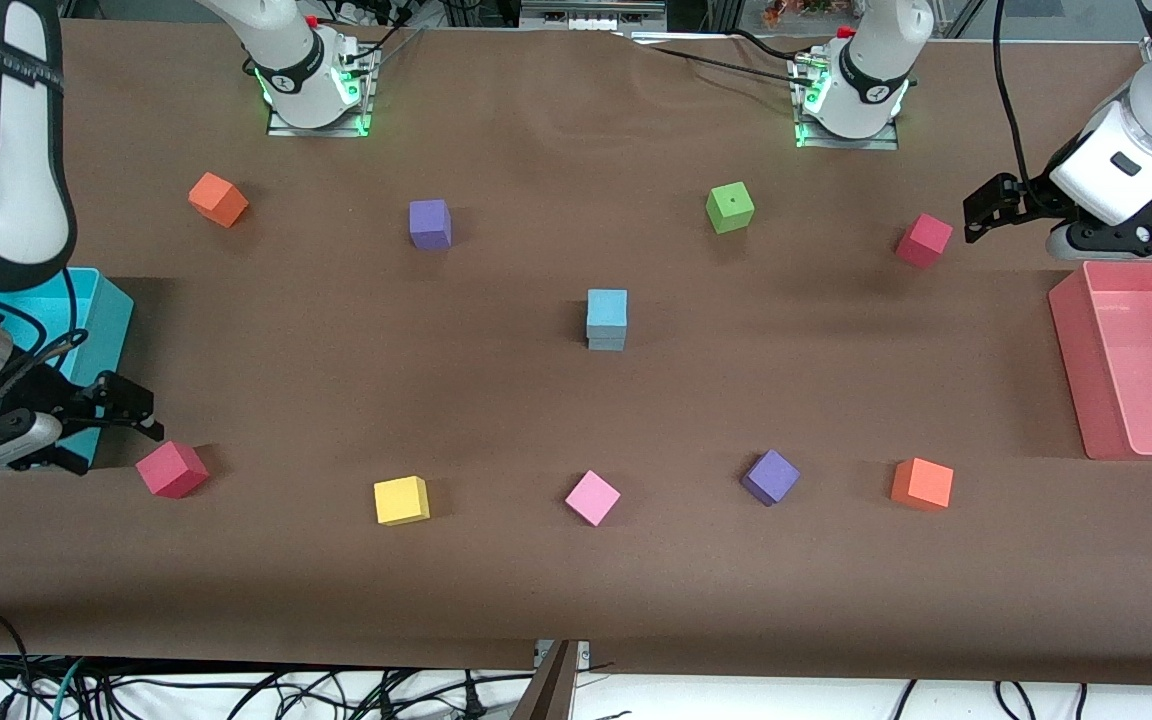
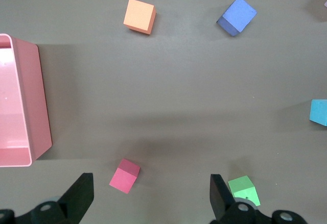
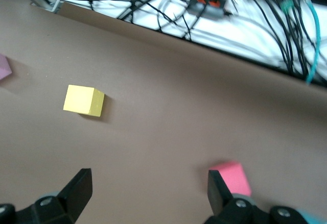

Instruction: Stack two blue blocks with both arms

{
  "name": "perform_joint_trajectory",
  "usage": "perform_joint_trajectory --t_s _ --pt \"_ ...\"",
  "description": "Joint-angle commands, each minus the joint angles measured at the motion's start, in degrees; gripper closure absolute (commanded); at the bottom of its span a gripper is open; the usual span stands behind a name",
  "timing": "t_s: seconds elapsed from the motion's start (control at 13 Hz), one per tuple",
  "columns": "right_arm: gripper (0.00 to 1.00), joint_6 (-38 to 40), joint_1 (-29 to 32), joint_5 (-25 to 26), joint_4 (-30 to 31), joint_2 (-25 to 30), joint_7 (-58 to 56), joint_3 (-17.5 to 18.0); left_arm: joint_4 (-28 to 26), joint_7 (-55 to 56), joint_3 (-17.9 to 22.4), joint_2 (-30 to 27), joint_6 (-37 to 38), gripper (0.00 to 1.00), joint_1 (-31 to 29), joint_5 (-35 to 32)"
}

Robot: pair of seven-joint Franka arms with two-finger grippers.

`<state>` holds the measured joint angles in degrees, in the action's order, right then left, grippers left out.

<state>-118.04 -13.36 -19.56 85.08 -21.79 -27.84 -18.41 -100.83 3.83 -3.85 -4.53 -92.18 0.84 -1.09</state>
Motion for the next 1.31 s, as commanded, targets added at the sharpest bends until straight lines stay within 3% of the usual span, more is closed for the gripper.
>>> perform_joint_trajectory --t_s 0.0,0.15,0.23,0.54,0.85,1.0,1.23 --pt "0.00 4.12 2.90 11.16 6.04 6.83 10.59 4.60 2.04 -0.76 -1.51 1.45 1.39 0.00 -1.80 0.39" --pt "0.00 4.40 6.05 21.89 11.04 11.39 10.70 8.89 2.13 -0.67 -2.48 1.72 1.39 0.00 -2.60 0.48" --pt "0.00 4.49 8.07 22.98 13.77 13.94 10.52 10.05 2.13 -0.67 -2.57 1.72 1.39 0.00 -2.69 0.57" --pt "0.00 10.01 11.43 22.99 14.59 18.17 10.26 10.15 2.13 -0.67 -2.57 1.63 1.39 0.00 -2.69 0.66" --pt "0.00 24.25 12.22 23.25 5.80 17.13 15.49 10.24 2.04 -0.67 -2.48 1.54 1.39 0.00 -2.60 1.53" --pt "0.00 25.58 11.87 22.90 5.71 17.39 24.90 10.41 2.04 -0.76 -2.13 1.54 1.13 0.00 -2.51 2.32" --pt "0.00 26.29 12.13 22.38 5.88 17.92 26.25 13.05 2.04 -0.76 -2.13 1.45 1.13 0.00 -2.51 2.33"
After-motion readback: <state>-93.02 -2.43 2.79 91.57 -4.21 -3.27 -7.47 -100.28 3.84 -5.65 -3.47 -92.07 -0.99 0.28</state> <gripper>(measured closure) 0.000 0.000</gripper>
